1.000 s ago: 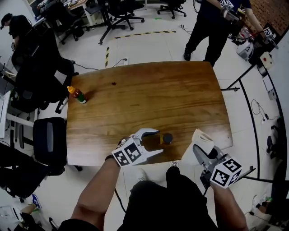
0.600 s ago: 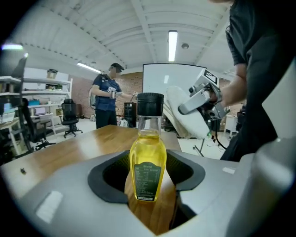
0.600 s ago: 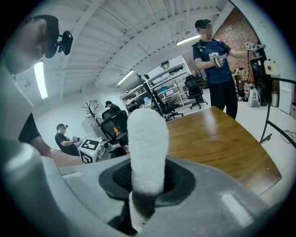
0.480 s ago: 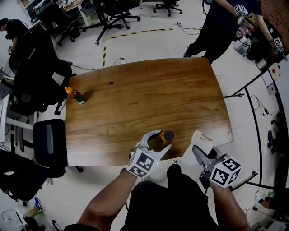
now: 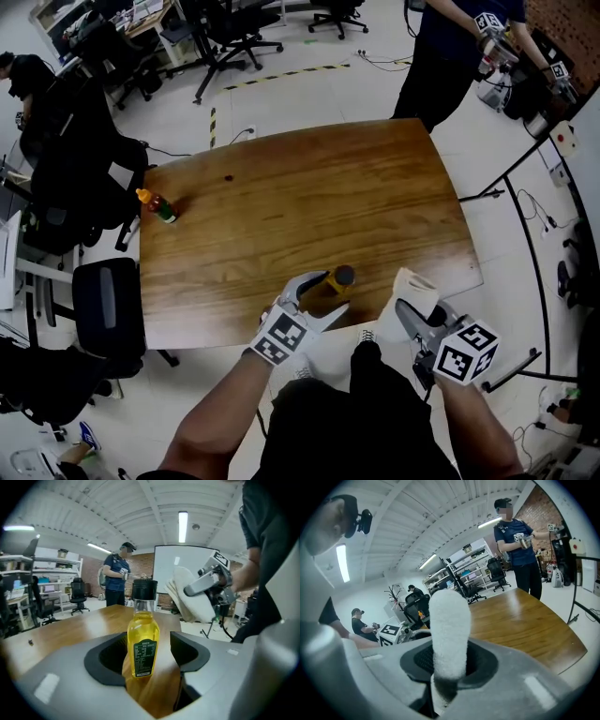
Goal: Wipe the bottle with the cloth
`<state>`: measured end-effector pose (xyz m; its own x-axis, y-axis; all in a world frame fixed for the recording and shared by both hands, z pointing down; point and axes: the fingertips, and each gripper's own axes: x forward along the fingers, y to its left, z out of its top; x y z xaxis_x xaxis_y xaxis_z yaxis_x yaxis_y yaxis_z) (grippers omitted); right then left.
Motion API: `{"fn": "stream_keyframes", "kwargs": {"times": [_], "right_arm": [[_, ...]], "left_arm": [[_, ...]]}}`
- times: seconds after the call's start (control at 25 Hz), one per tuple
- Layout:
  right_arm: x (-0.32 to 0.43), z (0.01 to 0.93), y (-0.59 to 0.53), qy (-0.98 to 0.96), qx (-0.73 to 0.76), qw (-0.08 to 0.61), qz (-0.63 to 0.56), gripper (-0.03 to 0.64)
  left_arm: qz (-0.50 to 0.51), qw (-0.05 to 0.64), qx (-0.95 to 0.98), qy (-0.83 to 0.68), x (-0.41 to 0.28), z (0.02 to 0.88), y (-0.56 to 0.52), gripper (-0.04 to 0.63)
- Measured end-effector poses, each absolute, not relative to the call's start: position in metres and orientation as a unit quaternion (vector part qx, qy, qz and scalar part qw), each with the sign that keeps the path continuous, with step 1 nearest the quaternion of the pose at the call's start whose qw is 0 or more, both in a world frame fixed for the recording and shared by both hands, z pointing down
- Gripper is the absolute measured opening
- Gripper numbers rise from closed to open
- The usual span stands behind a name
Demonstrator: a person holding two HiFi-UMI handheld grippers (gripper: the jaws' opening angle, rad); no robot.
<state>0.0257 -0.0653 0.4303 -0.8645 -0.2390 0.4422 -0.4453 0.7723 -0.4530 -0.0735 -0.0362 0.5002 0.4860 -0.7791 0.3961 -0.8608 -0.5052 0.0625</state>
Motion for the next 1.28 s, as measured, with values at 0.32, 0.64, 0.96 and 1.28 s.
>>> {"fn": "stream_keyframes", "kwargs": {"times": [0.32, 0.64, 0.96, 1.28], "right_arm": [[0.028, 0.423, -0.060, -0.928, 0.174, 0.190, 0.271, 0.075], [0.031, 0.430, -0.080, -0.923, 0.180, 0.200, 0.274, 0.075], [0.026, 0.446, -0.091, -0.914, 0.189, 0.200, 0.298, 0.075], [0.018, 0.450, -0.090, -0.911, 0.193, 0.186, 0.313, 0.075]], "left_arm": [[0.223, 0.118, 0.917, -0.308, -0.084, 0.508, -0.032, 0.316], [0.274, 0.093, 0.938, -0.194, -0.069, 0.512, -0.045, 0.319], [0.247, 0.084, 0.936, -0.237, -0.057, 0.512, -0.057, 0.276], [0.201, 0.112, 0.852, -0.470, -0.064, 0.512, -0.061, 0.275]]}}
